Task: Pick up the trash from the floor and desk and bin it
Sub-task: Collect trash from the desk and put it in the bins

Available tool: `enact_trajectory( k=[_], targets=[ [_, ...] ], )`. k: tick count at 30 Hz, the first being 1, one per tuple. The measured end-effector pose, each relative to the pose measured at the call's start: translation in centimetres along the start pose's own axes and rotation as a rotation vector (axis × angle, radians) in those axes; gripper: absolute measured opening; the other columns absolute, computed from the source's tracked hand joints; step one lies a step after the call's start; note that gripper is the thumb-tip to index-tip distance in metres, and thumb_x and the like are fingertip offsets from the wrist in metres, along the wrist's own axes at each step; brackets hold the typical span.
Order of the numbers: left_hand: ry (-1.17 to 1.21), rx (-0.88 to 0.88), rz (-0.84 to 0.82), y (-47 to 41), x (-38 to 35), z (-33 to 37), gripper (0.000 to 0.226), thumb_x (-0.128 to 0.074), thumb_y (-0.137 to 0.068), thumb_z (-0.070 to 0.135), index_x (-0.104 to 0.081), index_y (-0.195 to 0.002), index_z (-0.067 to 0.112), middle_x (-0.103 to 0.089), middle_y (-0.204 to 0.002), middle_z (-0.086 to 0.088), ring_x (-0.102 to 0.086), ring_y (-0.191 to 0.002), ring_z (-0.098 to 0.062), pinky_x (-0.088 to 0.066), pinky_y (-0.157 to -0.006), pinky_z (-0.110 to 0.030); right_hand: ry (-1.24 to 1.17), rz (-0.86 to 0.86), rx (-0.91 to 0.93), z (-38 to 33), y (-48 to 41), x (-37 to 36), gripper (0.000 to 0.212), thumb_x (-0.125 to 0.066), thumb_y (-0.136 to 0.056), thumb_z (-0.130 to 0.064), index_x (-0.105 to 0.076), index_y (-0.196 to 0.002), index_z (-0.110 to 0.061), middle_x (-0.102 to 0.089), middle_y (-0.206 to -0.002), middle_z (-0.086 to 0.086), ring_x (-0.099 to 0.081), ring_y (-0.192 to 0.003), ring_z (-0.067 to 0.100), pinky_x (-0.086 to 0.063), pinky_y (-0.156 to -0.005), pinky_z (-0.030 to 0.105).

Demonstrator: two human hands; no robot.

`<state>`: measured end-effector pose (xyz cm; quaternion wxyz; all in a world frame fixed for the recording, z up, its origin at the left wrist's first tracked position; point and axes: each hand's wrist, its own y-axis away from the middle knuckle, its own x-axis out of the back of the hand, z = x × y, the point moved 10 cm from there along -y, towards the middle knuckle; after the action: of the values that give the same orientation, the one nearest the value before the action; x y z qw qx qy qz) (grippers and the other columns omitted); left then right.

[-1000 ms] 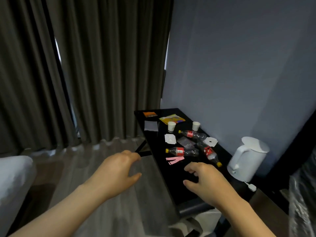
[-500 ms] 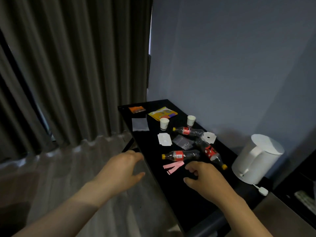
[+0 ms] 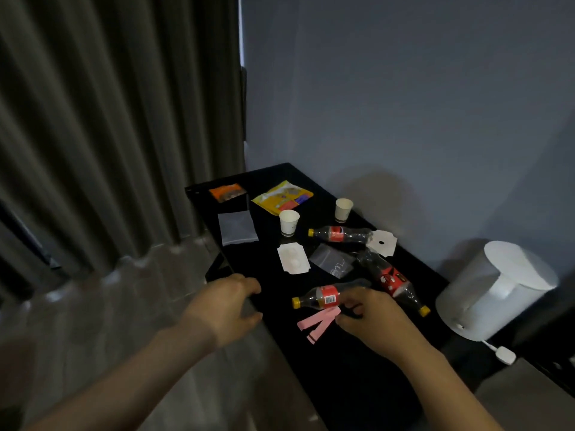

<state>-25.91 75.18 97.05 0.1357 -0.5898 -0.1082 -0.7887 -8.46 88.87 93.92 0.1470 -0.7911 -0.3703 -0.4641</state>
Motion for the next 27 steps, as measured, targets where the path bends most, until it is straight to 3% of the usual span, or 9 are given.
enact_trajectory(
  k=[4, 11, 17, 21, 25, 27],
  targets=[
    [0.033, -0.079, -0.029, -3.8, -0.3, -2.4, 0.04, -0.063, -0.083, 0.038, -0.057, -0.12, 0.025, -0.058, -0.115, 0.004, -0.059, -0.106, -0.014, -0.046, -0.091, -0.029, -0.042, 0.036, -0.093, 0.8, -2.4, -1.4, 0.034, -0.068, -0.082, -0.029, -0.061, -0.114, -0.04, -0.053, -0.087, -0.027, -0.053, -0.082, -0.008, -0.042, -0.068, 0.01],
    [0.056, -0.214, -0.129, -9.9, -1.7, -7.0, 0.041, -0.065, -0.081, 0.04, -0.057, -0.119, 0.025, -0.057, -0.113, 0.005, -0.058, -0.103, -0.011, -0.048, -0.089, -0.03, -0.061, 0.069, -0.331, 2.1, -5.2, -4.9, 0.031, -0.067, -0.085, -0.032, -0.063, -0.116, -0.03, -0.064, -0.11, -0.01, -0.059, -0.094, 0.003, -0.051, -0.082, 0.022],
    [0.079, -0.298, -0.245, -14.0, -4.6, -8.0, 0.042, -0.064, -0.082, 0.042, -0.057, -0.12, 0.027, -0.057, -0.114, 0.008, -0.057, -0.1, -0.008, -0.049, -0.085, -0.025, -0.068, 0.095, -0.507, 4.2, -6.5, -7.2, 0.038, -0.067, -0.086, -0.033, -0.06, -0.121, -0.022, -0.064, -0.112, -0.003, -0.059, -0.093, 0.007, -0.044, -0.069, 0.015],
    [0.078, -0.346, -0.313, -17.1, -6.6, -7.3, 0.042, -0.063, -0.082, 0.042, -0.056, -0.121, 0.026, -0.057, -0.115, 0.007, -0.057, -0.102, -0.009, -0.048, -0.087, -0.027, -0.074, 0.105, -0.597, 6.4, -8.5, -8.3, 0.034, -0.065, -0.087, -0.033, -0.059, -0.118, -0.02, -0.064, -0.108, -0.003, -0.06, -0.092, 0.009, -0.044, -0.072, 0.018],
    [0.09, -0.347, -0.355, -20.8, -8.3, -7.4, 0.043, -0.062, -0.084, 0.041, -0.054, -0.124, 0.025, -0.056, -0.116, 0.006, -0.056, -0.103, -0.008, -0.048, -0.088, -0.026, -0.163, 0.143, -0.65, 9.3, -11.5, -9.5, 0.014, -0.06, -0.088, -0.044, -0.058, -0.091, -0.031, -0.064, -0.087, -0.01, -0.053, -0.068, -0.001, -0.037, -0.056, 0.011],
    [0.089, -0.34, -0.368, -22.6, -8.8, -7.5, 0.042, -0.062, -0.085, 0.041, -0.054, -0.124, 0.026, -0.056, -0.117, 0.007, -0.056, -0.104, -0.006, -0.046, -0.088, -0.022, -0.218, 0.118, -0.694, 11.0, -13.1, -10.4, 0.021, -0.056, -0.088, -0.054, -0.053, -0.083, -0.034, -0.059, -0.079, -0.012, -0.051, -0.062, -0.003, -0.035, -0.053, 0.011]
  ],
)
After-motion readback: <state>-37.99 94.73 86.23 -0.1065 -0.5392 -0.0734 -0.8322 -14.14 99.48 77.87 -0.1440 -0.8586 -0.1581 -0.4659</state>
